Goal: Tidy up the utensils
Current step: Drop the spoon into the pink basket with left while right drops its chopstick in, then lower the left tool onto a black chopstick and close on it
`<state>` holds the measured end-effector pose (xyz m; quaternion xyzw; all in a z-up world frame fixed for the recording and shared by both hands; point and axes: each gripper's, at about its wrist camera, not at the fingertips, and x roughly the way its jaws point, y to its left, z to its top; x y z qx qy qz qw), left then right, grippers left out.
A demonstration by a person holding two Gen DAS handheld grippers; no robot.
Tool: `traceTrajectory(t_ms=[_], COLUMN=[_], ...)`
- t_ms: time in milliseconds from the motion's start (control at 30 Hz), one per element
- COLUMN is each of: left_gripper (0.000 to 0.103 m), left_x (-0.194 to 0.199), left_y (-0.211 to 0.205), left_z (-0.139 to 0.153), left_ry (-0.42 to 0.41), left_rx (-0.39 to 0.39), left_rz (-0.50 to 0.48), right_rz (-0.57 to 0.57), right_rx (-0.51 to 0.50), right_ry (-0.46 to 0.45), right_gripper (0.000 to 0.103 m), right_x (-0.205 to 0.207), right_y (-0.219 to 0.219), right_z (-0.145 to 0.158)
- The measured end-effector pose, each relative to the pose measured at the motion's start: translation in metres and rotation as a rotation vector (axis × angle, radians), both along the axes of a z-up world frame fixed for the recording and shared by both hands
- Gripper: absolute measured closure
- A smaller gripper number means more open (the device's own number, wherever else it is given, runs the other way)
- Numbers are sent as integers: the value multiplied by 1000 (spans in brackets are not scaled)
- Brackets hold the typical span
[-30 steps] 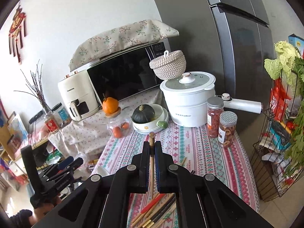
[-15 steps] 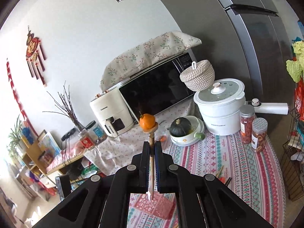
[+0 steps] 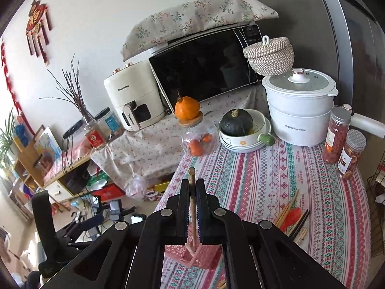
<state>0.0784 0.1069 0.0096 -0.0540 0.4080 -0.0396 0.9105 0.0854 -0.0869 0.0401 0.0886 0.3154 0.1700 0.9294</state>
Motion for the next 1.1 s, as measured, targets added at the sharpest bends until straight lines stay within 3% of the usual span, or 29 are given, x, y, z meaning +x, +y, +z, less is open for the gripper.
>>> traceTrajectory(t_ms=[133, 200, 267, 500, 733, 1100], left_gripper=[10, 10, 10, 10, 10, 10], left_x=[1, 1, 0, -7, -19, -45], left_y=[-4, -8, -12, -30, -54, -91], left_z=[-5, -7, -8, -13, -20, -22], left_ry=[25, 41, 49, 93, 112, 101], left_rx=[-15, -27, -34, -48, 1, 105], left_rz=[-19, -33, -49, -114, -174, -279], right_rz=[-21, -31, -50, -136, -188, -248], right_rx=[7, 29, 40, 31, -150, -243], right_ry=[36, 33, 10, 15, 133, 307], right_gripper=[90, 78, 52, 34, 25, 22], right_x=[6, 4, -3, -26, -48, -81], right_y=[-6, -16, -27, -73, -103, -158], right_z=[-6, -2, 4, 7, -21, -68])
